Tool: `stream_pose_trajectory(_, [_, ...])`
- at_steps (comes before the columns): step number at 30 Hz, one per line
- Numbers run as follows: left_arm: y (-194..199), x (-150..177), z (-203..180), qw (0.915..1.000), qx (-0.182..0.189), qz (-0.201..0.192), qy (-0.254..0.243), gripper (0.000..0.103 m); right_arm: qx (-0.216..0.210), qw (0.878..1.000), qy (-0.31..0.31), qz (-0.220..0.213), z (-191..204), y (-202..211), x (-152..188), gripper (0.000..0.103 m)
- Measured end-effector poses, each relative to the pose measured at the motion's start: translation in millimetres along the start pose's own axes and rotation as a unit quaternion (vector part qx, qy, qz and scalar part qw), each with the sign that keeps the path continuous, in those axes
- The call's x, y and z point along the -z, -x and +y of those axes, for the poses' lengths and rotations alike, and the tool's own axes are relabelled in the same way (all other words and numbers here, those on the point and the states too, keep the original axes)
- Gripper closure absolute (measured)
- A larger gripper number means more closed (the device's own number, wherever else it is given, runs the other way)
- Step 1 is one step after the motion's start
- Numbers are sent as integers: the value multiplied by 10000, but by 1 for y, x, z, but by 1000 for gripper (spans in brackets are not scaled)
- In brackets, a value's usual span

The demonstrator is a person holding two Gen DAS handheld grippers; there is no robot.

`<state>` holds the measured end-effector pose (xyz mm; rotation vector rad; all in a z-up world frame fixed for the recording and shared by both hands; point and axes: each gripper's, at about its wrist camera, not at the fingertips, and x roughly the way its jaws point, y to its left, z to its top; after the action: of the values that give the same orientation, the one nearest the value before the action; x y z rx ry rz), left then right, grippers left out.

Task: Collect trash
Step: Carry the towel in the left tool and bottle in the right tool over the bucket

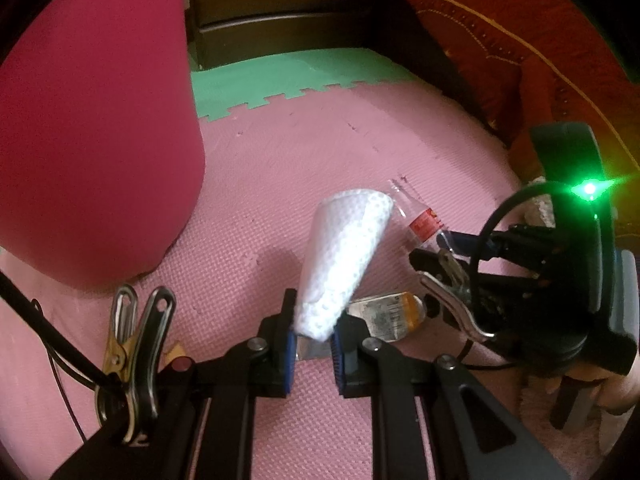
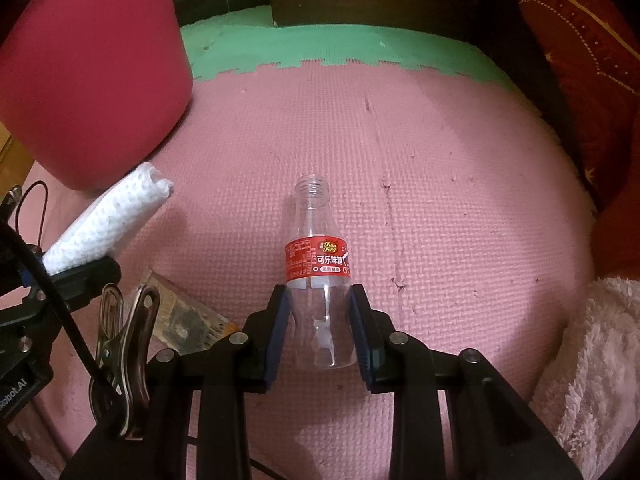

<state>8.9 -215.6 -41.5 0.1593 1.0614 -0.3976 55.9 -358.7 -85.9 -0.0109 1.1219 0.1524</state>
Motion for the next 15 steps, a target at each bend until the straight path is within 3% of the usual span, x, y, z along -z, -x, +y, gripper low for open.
stream_pose_trajectory(10, [27, -4, -9, 9994, 175, -288, -127, 88, -148, 9992, -213, -294, 1, 27, 8, 72])
stream_pose_trajectory(15, [55, -9, -10, 9975, 313, -622, -154, 88, -256, 9974, -342, -589, 5, 57, 13, 72])
